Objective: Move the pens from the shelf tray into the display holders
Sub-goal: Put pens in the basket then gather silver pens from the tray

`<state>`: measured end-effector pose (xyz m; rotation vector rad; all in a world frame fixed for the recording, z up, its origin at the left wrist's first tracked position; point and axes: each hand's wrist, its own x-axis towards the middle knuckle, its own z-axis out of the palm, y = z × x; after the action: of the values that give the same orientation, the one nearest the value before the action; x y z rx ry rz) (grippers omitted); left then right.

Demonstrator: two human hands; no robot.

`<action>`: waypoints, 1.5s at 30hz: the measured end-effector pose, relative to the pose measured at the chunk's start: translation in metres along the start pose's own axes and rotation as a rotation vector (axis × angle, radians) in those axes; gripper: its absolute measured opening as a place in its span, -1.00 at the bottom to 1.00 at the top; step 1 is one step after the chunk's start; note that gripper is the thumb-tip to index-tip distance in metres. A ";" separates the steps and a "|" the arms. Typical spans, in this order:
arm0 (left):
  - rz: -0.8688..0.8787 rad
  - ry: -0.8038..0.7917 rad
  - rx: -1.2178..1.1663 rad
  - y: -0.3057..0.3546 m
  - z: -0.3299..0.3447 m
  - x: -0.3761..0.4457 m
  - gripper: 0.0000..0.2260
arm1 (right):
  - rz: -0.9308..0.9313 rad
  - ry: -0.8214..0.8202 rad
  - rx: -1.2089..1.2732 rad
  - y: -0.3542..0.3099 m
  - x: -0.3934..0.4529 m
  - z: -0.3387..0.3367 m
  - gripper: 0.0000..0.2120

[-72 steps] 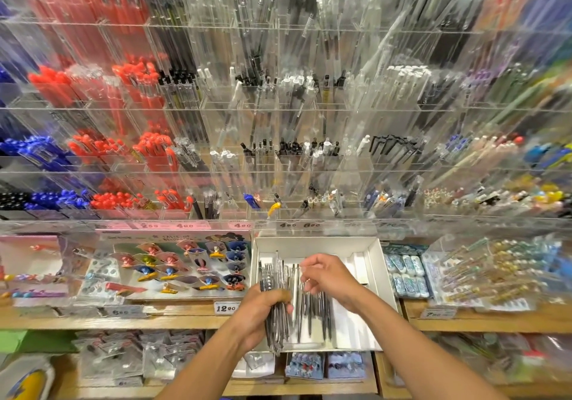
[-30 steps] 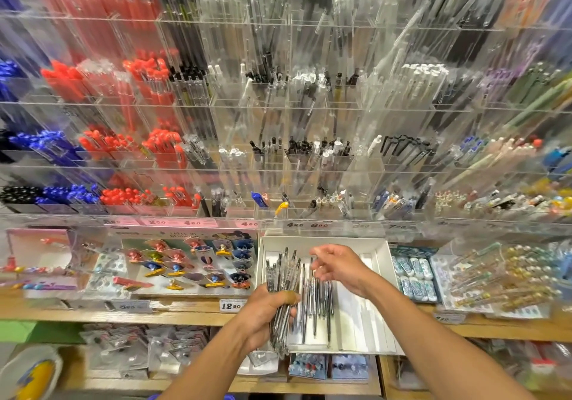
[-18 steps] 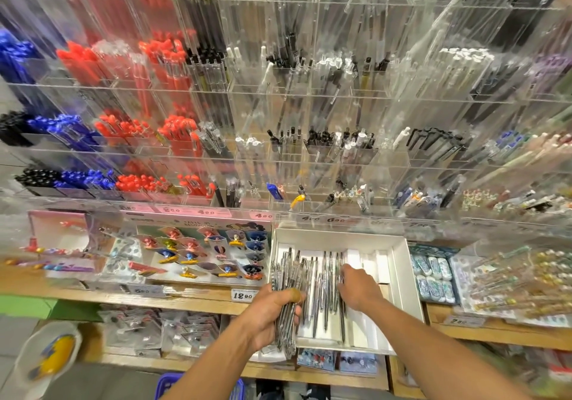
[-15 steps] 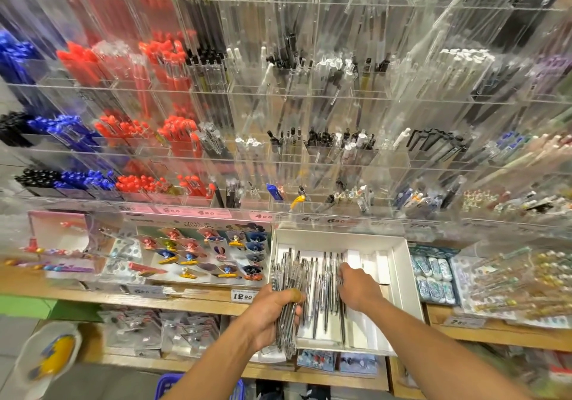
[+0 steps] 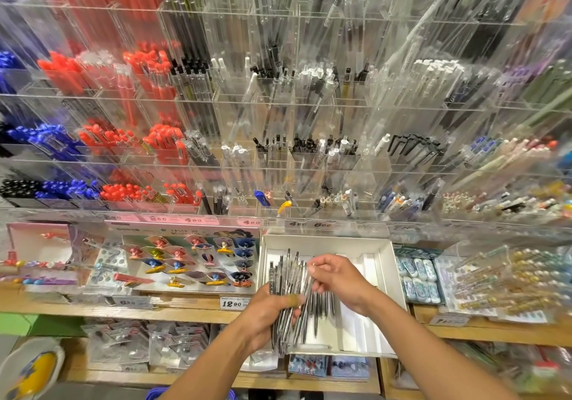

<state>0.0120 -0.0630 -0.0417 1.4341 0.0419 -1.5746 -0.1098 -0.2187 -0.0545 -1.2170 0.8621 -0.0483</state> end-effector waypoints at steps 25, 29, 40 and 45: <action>0.015 -0.034 -0.090 0.003 -0.007 -0.009 -0.63 | 0.299 0.334 -0.549 0.041 0.025 0.013 -0.86; 0.020 -0.023 -0.124 0.003 -0.016 -0.010 -0.56 | 0.318 0.323 -1.034 0.066 0.031 0.027 -0.92; 0.012 0.013 -0.142 0.001 -0.025 -0.010 -0.35 | 0.444 0.389 -1.020 0.067 0.045 0.035 -0.77; 0.009 0.031 -0.124 0.001 -0.024 -0.008 -0.38 | 0.442 0.345 -0.902 0.071 0.049 0.039 -0.75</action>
<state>0.0288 -0.0442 -0.0421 1.3605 0.1488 -1.5162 -0.0812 -0.1833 -0.1370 -1.8438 1.5268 0.5571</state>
